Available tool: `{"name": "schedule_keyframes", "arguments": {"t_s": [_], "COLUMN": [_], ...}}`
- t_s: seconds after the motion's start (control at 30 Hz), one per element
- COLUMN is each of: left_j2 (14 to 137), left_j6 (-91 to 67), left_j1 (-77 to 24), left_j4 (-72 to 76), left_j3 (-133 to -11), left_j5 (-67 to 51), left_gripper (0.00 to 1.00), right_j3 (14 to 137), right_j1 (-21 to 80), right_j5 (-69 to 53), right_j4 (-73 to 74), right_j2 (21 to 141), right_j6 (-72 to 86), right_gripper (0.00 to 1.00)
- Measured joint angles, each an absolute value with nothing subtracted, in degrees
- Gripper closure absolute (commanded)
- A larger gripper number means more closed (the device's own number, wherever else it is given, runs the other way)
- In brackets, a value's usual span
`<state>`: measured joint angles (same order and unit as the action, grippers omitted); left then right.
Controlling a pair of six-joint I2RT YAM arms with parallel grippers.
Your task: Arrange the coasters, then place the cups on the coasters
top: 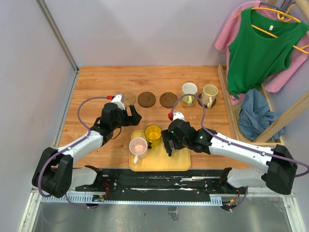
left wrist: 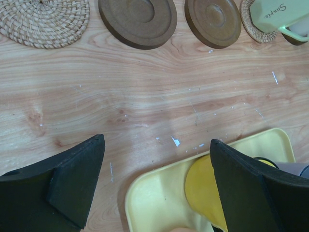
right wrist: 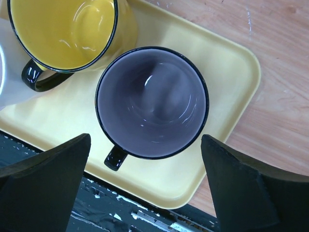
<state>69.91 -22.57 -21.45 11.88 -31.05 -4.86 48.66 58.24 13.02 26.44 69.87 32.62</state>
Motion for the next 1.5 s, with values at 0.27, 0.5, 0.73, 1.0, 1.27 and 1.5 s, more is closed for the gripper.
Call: {"name": "schedule_keyframes", "arguments": {"t_s": [0.27, 0.5, 0.73, 1.0, 1.27, 1.5], "left_j2": [69.8, 69.4, 69.2, 69.1, 68.8, 68.8], "left_j6": [-22.5, -22.5, -22.6, -22.6, -22.8, -23.0], "left_j1": [-21.5, -21.5, -21.5, -21.5, -21.5, -21.5], "left_j4": [11.8, 11.8, 11.8, 11.9, 11.9, 11.9], "left_j3": [-31.0, -31.0, -31.0, -31.0, -29.8, -29.7], "left_j5": [-4.9, -5.0, -5.1, -5.1, -5.1, -5.1], "left_gripper": [0.06, 0.06, 0.06, 0.06, 0.06, 0.06], "right_j3": [48.7, 48.5, 46.7, 46.1, 46.0, 46.0], "right_j1": [58.9, 59.2, 59.2, 59.2, 59.2, 59.2], "right_j5": [13.1, 14.5, 15.7, 16.4, 16.0, 16.0], "right_j4": [26.9, 29.5, 31.0, 31.5, 29.4, 28.5], "right_j2": [74.9, 77.1, 77.0, 77.0, 77.0, 77.8], "right_j6": [35.6, 37.8, 39.2, 39.5, 39.0, 39.0], "right_gripper": [0.02, 0.01, 0.08, 0.31, 0.56, 0.68]}}
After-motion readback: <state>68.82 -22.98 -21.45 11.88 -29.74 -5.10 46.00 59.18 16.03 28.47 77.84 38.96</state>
